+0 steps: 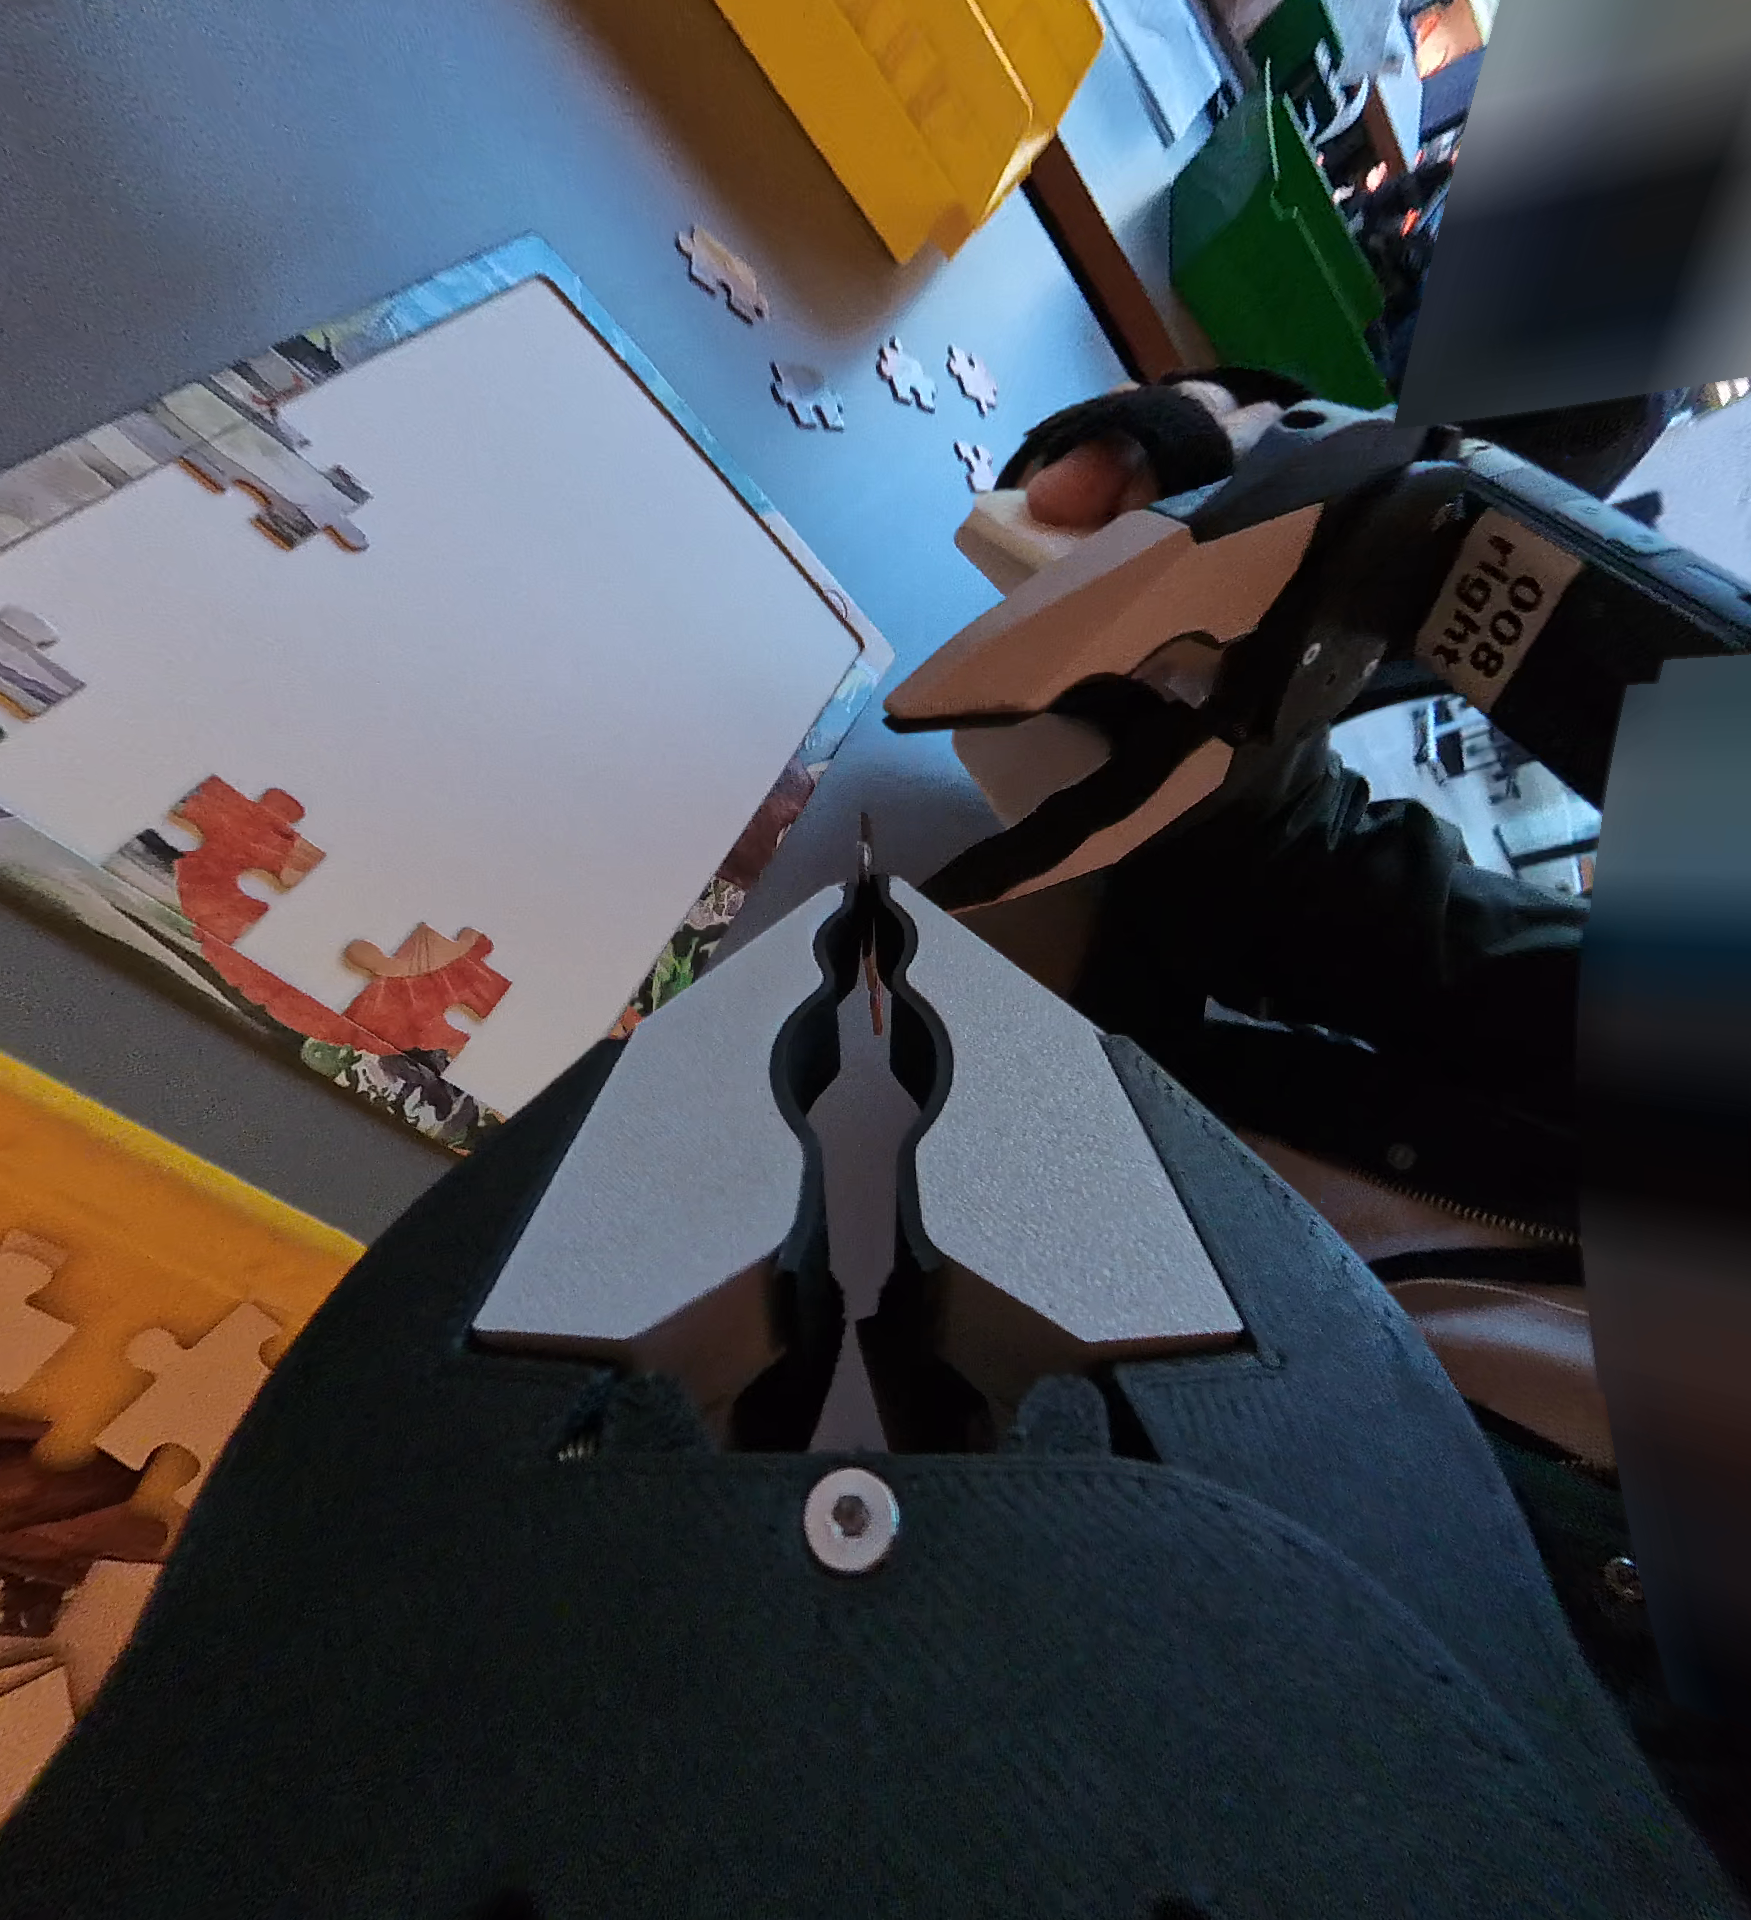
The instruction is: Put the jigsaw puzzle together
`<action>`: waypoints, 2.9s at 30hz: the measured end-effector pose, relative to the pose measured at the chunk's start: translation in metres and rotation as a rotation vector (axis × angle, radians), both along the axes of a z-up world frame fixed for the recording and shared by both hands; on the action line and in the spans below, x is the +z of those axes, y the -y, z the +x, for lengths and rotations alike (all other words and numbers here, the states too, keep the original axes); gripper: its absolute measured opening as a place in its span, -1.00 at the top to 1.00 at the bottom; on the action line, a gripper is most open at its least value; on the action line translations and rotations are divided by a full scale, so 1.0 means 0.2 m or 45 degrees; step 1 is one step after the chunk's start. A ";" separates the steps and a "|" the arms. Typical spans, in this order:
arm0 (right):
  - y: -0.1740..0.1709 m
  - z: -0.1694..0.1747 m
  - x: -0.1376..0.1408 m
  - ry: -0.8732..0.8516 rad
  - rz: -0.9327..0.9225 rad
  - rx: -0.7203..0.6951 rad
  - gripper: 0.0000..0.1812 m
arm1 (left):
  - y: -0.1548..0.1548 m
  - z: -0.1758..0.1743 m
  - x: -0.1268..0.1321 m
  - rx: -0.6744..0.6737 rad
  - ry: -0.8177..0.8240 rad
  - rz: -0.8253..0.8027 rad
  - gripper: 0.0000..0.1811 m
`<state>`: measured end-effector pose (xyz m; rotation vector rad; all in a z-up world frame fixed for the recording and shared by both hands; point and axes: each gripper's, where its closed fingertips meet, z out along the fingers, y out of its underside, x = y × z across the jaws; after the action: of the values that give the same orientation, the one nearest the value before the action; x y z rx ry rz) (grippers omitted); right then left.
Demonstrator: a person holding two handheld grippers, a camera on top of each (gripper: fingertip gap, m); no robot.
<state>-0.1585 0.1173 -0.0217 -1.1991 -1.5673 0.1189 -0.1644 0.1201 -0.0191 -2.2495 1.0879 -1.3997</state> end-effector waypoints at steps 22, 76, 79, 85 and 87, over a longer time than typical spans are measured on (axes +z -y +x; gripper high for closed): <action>0.01 0.00 -0.08 0.106 -0.043 -0.017 0.63 | 0.01 0.03 -0.01 0.008 0.026 -0.083 0.88; -0.11 0.10 0.15 -0.389 -0.378 -0.150 0.69 | -0.11 0.09 0.12 0.159 0.252 -0.013 1.00; -0.10 0.06 0.13 -0.372 -0.405 -0.141 0.65 | -0.11 0.09 0.13 0.159 0.255 0.001 1.00; -0.15 0.06 0.11 -0.384 -0.396 -0.229 0.62 | -0.10 0.10 0.17 0.163 0.294 0.025 1.00; -0.13 0.04 0.12 -0.410 -0.418 -0.215 0.61 | -0.10 0.10 0.16 0.164 0.287 0.034 1.00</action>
<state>-0.1499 0.1438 0.0027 -1.4800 -1.1882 0.4506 -0.1444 0.1405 0.0138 -2.0436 0.8684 -1.5296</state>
